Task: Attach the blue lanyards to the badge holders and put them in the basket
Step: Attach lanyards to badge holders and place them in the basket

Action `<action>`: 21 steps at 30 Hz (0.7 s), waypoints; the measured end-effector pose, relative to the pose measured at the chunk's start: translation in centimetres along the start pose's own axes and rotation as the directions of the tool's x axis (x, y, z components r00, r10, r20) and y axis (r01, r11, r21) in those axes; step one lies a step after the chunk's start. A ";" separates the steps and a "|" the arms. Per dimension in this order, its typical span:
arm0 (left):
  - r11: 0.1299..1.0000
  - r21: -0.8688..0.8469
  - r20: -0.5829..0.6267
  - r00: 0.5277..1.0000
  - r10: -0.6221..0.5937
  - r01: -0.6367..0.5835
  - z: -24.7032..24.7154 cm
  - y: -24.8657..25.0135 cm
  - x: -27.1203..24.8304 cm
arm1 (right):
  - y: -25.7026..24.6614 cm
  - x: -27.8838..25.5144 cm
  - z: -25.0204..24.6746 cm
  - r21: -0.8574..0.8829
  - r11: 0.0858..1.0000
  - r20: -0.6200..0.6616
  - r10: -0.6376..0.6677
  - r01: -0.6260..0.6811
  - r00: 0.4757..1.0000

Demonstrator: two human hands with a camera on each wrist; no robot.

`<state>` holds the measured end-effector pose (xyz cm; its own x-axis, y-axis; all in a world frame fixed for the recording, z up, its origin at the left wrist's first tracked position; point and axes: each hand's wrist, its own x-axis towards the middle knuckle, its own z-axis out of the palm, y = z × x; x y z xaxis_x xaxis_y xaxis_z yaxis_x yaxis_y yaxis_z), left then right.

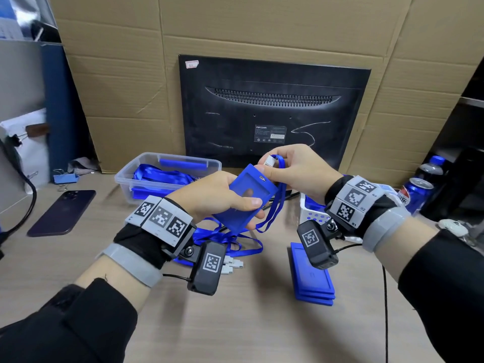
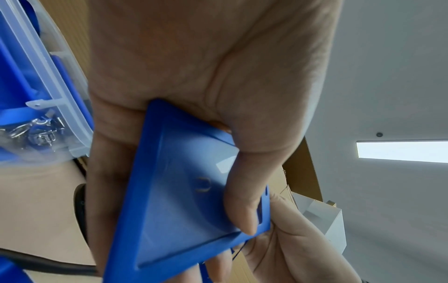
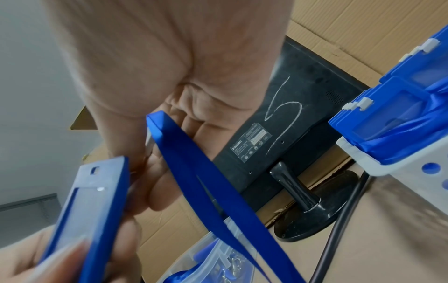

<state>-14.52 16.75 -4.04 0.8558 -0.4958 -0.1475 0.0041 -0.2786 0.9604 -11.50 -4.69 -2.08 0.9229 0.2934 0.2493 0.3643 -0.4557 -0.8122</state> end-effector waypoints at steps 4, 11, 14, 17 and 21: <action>1.000 0.002 -0.001 1.000 -0.015 0.015 0.1 0.2 -0.2 | -0.2 -0.1 0.2 -0.004 1.000 0.014 0.011 -0.010 1.000; 0.997 -0.067 -0.097 0.994 -0.050 0.044 0.6 0.6 -0.2 | -0.6 -0.6 0.1 0.152 0.987 0.034 0.052 -0.056 0.998; 0.995 -0.073 -0.133 0.989 -0.071 0.062 0.6 0.6 -0.1 | -0.8 -0.8 -0.1 0.178 0.982 0.065 0.052 -0.063 0.997; 0.995 -0.051 -0.125 0.988 -0.087 0.081 0.5 0.4 0.1 | -0.8 -0.7 -0.3 0.001 1.000 0.091 0.003 -0.003 0.996; 0.994 -0.012 -0.121 0.986 -0.112 0.111 0.4 0.2 0.4 | -0.7 -0.5 -0.1 -0.196 0.980 0.098 -0.014 0.033 0.995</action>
<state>-14.35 16.18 -4.01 0.9061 -0.3588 -0.2242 0.1053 -0.3220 0.9409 -12.21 -4.63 -1.59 0.9011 0.3809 0.2073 0.4117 -0.6015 -0.6846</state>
